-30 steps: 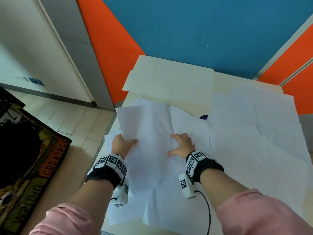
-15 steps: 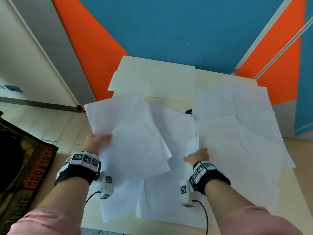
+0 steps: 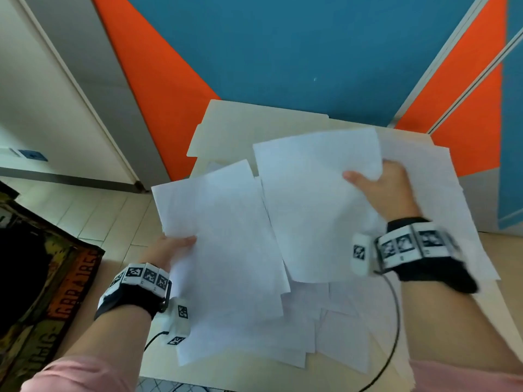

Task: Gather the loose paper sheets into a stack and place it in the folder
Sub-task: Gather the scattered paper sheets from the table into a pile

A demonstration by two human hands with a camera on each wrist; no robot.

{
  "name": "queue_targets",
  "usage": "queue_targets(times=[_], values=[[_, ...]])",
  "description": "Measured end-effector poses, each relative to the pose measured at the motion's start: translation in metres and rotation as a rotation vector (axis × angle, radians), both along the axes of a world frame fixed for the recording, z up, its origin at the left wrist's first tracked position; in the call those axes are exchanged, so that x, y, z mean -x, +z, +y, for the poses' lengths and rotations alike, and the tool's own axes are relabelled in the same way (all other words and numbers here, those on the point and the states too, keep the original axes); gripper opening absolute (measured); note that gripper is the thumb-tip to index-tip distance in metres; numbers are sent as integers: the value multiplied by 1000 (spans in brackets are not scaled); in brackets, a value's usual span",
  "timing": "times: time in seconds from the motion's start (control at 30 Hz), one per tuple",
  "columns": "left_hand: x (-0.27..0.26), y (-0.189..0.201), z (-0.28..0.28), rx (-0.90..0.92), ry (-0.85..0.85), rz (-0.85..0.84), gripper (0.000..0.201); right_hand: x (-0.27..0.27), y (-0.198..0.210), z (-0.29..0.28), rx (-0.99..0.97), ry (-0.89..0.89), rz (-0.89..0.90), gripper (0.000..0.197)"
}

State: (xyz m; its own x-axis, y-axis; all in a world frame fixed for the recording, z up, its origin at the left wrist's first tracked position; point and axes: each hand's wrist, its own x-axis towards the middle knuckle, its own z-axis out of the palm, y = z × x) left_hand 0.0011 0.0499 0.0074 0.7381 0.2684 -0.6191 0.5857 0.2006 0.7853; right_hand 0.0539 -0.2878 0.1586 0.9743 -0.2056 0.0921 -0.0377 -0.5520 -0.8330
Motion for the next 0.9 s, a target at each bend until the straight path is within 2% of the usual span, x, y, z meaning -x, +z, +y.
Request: queue_targets(times=[0.1, 0.17, 0.23, 0.3, 0.4, 0.43, 0.47, 0.53, 0.57, 0.63, 0.67, 0.73, 0.77, 0.83, 0.9], values=[[-5, -1, -1, -94, 111, 1, 42, 8, 49, -5, -19, 168, 70, 21], [-9, 3, -8, -103, 112, -37, 41, 3, 56, 4, -117, 322, 164, 24], [-11, 15, -18, -94, 35, -86, 27, -7, 36, 20, -125, 366, 237, 29], [-12, 24, -26, -73, -89, -127, 13, -17, 1, 38, -138, 317, 263, 33], [-14, 41, -30, -23, -212, -132, 20, -19, -44, 60, -172, 273, 362, 40], [-12, 50, -33, 15, -229, -133, 24, -17, -56, 66, -192, 258, 393, 40], [-11, 53, -31, 26, -244, -158, 36, -17, -67, 71, -236, 220, 399, 39], [-4, 60, -29, 136, -227, -121, 78, -15, -82, 83, -332, 104, 357, 37], [-2, 57, -26, 177, -241, -73, 86, -14, -87, 90, -356, 67, 339, 37], [1, 47, -22, 91, -263, -52, 72, -12, -96, 100, -360, 91, 348, 42], [0, 40, -19, -55, -240, -54, 56, -11, -103, 101, -350, 126, 380, 47], [-2, 30, -8, -297, -159, 3, 40, -8, -118, 91, -256, 97, 488, 56], [-3, 26, 0, -343, -134, 11, 37, -6, -125, 79, -154, 8, 553, 61], [-3, 25, 19, -352, -58, 12, 37, 4, -138, 52, 118, -233, 752, 76], [-1, 23, 37, -345, 13, 12, 38, 20, -145, 40, 322, -305, 926, 99]])
